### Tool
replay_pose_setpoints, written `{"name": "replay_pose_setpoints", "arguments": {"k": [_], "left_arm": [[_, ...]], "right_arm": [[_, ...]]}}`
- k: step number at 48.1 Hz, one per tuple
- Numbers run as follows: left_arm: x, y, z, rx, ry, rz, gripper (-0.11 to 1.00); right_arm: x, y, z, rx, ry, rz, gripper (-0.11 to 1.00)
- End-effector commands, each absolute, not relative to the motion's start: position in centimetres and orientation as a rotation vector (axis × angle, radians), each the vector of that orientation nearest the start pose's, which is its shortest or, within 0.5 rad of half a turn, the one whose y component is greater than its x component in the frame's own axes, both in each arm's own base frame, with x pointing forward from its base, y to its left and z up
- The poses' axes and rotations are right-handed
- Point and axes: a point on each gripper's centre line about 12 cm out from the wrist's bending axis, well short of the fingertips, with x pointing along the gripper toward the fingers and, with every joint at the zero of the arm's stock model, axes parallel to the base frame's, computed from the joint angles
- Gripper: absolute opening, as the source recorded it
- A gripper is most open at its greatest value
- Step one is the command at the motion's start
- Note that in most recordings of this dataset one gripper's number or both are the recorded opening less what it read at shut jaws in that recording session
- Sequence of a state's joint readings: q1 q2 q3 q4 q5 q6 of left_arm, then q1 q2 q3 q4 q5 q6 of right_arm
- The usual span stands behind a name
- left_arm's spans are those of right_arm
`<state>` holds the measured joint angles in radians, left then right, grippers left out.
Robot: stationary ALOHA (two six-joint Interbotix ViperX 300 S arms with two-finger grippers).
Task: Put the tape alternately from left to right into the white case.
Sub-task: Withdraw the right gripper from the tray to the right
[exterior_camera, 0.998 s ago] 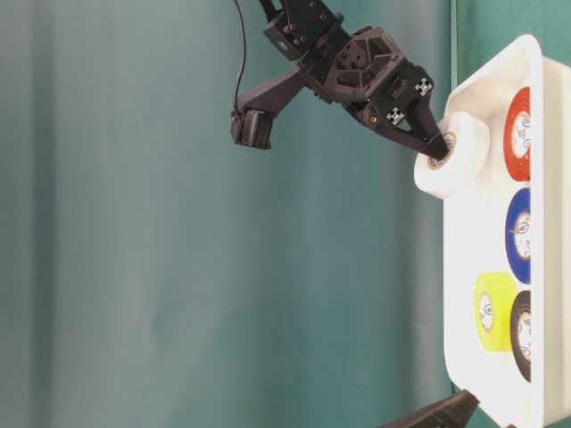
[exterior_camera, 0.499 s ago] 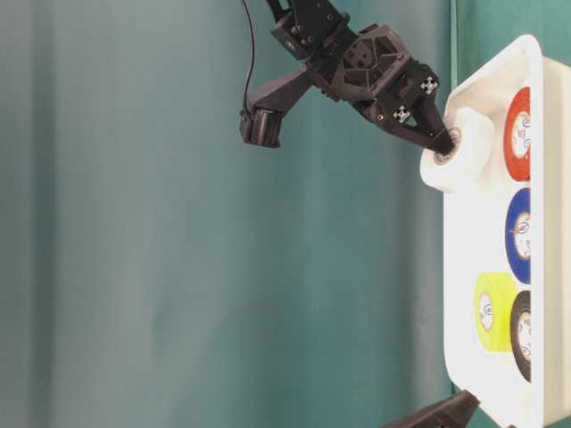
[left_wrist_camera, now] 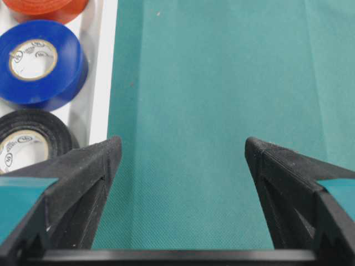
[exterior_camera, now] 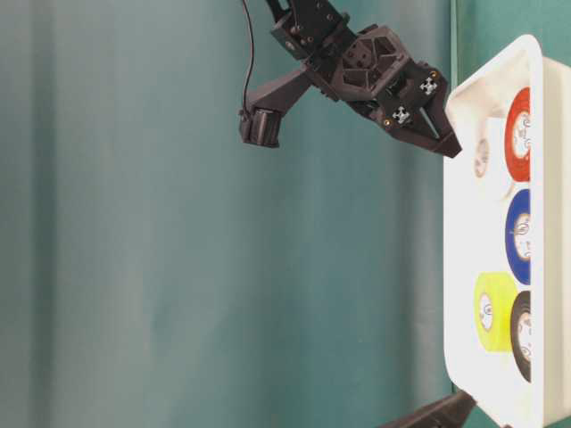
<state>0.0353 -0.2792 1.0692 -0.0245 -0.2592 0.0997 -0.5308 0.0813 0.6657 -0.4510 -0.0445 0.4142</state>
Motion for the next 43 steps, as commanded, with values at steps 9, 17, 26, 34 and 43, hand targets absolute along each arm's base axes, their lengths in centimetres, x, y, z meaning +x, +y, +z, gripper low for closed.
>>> {"name": "replay_pose_setpoints", "arguments": {"k": [9, 17, 26, 34, 43], "left_arm": [[28.8, 1.1, 17.0, 0.066, 0.491, 0.021, 0.95], [28.7, 1.1, 16.9, 0.066, 0.494, 0.021, 0.95], [28.7, 1.1, 16.9, 0.068, 0.494, 0.021, 0.95], [28.7, 1.1, 16.9, 0.068, 0.494, 0.021, 0.95], [28.7, 1.0, 16.9, 0.068, 0.495, 0.021, 0.95]], "right_arm": [[34.1, -19.6, 15.4, 0.149, 0.658, -0.476, 0.84], [33.7, -18.2, 16.2, 0.137, 0.641, -0.449, 0.84], [33.1, -15.3, 17.0, 0.113, 0.619, -0.386, 0.84], [32.8, -12.4, 17.8, 0.091, 0.582, -0.311, 0.84], [32.1, -9.7, 18.3, 0.072, 0.55, -0.24, 0.84]]}}
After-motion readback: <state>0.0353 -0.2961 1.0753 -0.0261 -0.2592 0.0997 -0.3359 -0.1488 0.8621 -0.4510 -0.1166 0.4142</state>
